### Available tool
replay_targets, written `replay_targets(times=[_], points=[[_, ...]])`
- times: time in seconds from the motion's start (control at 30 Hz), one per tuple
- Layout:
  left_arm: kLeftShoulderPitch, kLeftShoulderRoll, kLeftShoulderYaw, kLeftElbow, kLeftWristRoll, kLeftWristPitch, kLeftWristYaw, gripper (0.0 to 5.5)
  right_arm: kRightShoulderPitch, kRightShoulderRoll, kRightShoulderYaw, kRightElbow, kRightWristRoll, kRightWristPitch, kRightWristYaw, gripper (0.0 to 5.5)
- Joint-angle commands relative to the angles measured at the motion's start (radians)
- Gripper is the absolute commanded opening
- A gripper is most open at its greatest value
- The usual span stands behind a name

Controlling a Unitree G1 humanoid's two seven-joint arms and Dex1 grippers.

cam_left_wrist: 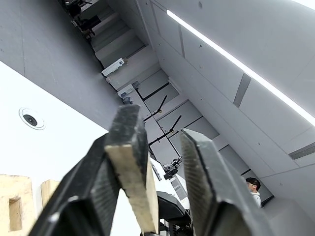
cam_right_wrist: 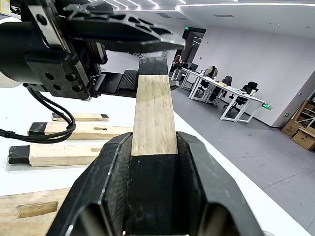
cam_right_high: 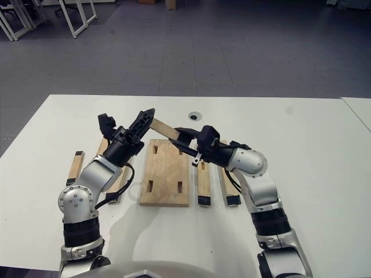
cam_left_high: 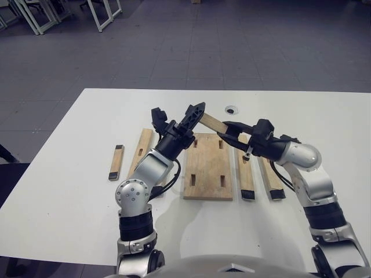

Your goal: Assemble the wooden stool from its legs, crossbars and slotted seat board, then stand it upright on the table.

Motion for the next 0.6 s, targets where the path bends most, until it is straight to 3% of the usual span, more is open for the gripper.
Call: replay_targets(times=[0.03, 0.2, 0.57, 0.6], points=[[-0.006, -0.009, 0.009, 0.021, -0.032, -0.007, 0.013, 1.21, 0.004, -0.010, 0.005, -0.018, -0.013, 0.000, -0.002, 1.28], [0.000, -0.005, 0.009, 0.030, -0.040, 0.002, 0.028, 0.48, -0.024, -0.005, 0.005, 0.007, -0.011, -0.004, 0.003, 1.28], [-0.018, 0.010, 0.046, 0.078, -0.081, -0.006, 0.096, 0.44, 0.000, -0.009, 0.054, 0.045, -0.116, -0.153, -0.011, 1.28], [-0.018, 0.012, 0.047, 0.078, -0.084, -0.005, 0.096, 0.44, 0.000, -0.009, 0.056, 0.050, -0.119, -0.164, -0.012, 1.65]])
